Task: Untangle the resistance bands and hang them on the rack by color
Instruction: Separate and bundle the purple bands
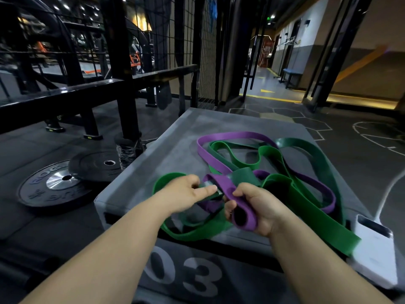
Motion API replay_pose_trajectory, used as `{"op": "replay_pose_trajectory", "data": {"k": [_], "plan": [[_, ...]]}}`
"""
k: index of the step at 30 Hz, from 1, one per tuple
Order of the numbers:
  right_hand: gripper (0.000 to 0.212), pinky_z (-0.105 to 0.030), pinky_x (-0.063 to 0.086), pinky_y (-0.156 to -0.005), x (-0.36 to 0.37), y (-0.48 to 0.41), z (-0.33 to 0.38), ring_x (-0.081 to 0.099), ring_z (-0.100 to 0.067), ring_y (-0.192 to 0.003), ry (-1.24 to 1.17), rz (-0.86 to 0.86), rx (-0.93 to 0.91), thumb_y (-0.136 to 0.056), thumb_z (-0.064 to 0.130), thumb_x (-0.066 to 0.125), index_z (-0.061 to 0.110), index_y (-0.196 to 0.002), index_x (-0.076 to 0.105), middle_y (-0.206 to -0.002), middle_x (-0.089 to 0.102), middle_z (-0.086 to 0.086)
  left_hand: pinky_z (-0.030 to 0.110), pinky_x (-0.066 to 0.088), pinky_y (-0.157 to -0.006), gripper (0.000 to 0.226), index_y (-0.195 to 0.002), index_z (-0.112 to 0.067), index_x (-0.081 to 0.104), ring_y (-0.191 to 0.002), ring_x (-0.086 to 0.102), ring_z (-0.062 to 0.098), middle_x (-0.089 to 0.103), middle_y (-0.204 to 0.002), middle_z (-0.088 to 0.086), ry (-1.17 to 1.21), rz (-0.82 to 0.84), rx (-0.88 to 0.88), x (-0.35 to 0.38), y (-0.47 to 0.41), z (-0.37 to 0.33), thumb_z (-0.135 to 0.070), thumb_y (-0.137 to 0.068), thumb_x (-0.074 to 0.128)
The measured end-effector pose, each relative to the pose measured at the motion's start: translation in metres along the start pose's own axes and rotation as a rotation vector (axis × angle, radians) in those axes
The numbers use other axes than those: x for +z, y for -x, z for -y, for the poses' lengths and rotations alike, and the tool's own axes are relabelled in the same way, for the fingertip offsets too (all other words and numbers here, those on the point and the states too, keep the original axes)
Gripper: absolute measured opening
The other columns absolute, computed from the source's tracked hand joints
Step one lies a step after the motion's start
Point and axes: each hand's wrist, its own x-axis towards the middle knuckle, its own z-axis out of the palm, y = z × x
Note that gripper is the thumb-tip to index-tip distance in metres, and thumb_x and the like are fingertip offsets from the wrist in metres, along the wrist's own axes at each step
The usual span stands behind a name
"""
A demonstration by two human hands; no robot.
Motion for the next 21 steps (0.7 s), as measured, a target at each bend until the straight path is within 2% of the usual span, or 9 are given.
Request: {"op": "replay_pose_trajectory", "data": {"k": [1,4,7,9,11,14,16,18,21], "plan": [[0.010,-0.026,0.049,-0.046,-0.001,0.003,0.002,0.047,-0.012,-0.040,0.019,0.008,-0.003,-0.072,0.006,0.052,-0.001,-0.080,0.051,-0.057,0.050,-0.008,0.026,0.032,-0.055,0.041,-0.072,-0.022,0.047,-0.062,0.044,0.011,0.046,-0.067,-0.006,0.037,-0.041,0.020,-0.001,0.000,-0.001,-0.058,-0.081,0.065],[0.016,-0.024,0.046,-0.047,-0.007,0.014,0.007,0.046,-0.008,-0.041,0.152,0.027,-0.008,-0.072,0.014,0.066,0.004,-0.079,0.055,-0.064,0.054,-0.005,0.020,0.037,-0.062,0.027,-0.084,-0.029,0.056,-0.078,0.053,0.011,0.057,-0.085,-0.010,0.061,-0.152,0.121,0.002,-0.003,-0.002,-0.046,-0.076,0.076],[0.018,-0.022,0.045,-0.047,-0.014,0.022,0.013,0.047,-0.008,-0.043,0.316,0.035,0.007,-0.070,0.014,0.070,0.005,-0.078,0.056,-0.061,0.053,-0.003,0.013,0.036,-0.067,0.031,-0.081,-0.044,0.054,-0.082,0.052,0.004,0.051,-0.093,-0.014,0.112,-0.268,0.221,0.002,-0.003,-0.004,-0.037,-0.071,0.082],[0.020,-0.022,0.046,-0.045,-0.018,0.026,0.018,0.047,-0.009,-0.043,0.389,0.030,0.004,-0.070,0.012,0.070,0.004,-0.081,0.056,-0.060,0.053,-0.003,0.016,0.039,-0.070,0.036,-0.083,-0.047,0.054,-0.084,0.051,0.000,0.048,-0.093,-0.016,0.165,-0.336,0.237,-0.003,-0.003,-0.006,-0.035,-0.069,0.084],[0.018,-0.021,0.045,-0.044,-0.023,0.031,0.026,0.046,-0.009,-0.042,0.395,0.010,-0.023,-0.071,0.010,0.068,0.003,-0.080,0.055,-0.058,0.053,-0.003,0.024,0.043,-0.074,0.030,-0.084,-0.043,0.059,-0.085,0.052,0.005,0.052,-0.091,-0.016,0.152,-0.399,0.212,-0.009,-0.007,-0.004,-0.032,-0.071,0.084],[0.025,-0.020,0.043,-0.043,-0.037,0.044,0.046,0.043,-0.007,-0.040,0.210,-0.052,-0.160,-0.063,0.011,0.076,0.005,-0.078,0.057,-0.058,0.051,-0.003,0.023,0.039,-0.072,0.016,-0.080,-0.033,0.064,-0.088,0.056,0.011,0.063,-0.090,-0.010,0.151,-0.482,0.095,-0.022,-0.017,0.012,-0.029,-0.077,0.079],[0.043,-0.020,0.043,-0.042,-0.049,0.052,0.059,0.041,-0.004,-0.038,0.014,-0.041,-0.282,-0.043,0.017,0.095,0.008,-0.072,0.064,-0.058,0.050,0.000,0.025,0.037,-0.070,0.010,-0.084,-0.029,0.064,-0.089,0.056,0.014,0.065,-0.094,-0.005,0.166,-0.505,-0.020,-0.029,-0.025,0.027,-0.030,-0.083,0.074],[0.054,-0.019,0.044,-0.042,-0.055,0.057,0.066,0.041,-0.002,-0.038,-0.120,-0.025,-0.390,-0.027,0.026,0.101,0.012,-0.067,0.068,-0.058,0.049,0.004,0.027,0.038,-0.073,0.007,-0.090,-0.026,0.063,-0.087,0.055,0.017,0.066,-0.099,-0.001,0.091,-0.484,-0.126,-0.031,-0.032,0.038,-0.033,-0.090,0.065],[0.056,-0.020,0.045,-0.046,-0.054,0.053,0.063,0.041,-0.002,-0.039,-0.193,0.000,-0.491,-0.027,0.032,0.101,0.015,-0.069,0.068,-0.057,0.048,0.006,0.030,0.045,-0.079,0.008,-0.097,-0.027,0.063,-0.089,0.058,0.020,0.063,-0.099,-0.003,-0.038,-0.465,-0.147,-0.023,-0.034,0.040,-0.028,-0.089,0.064]]}}
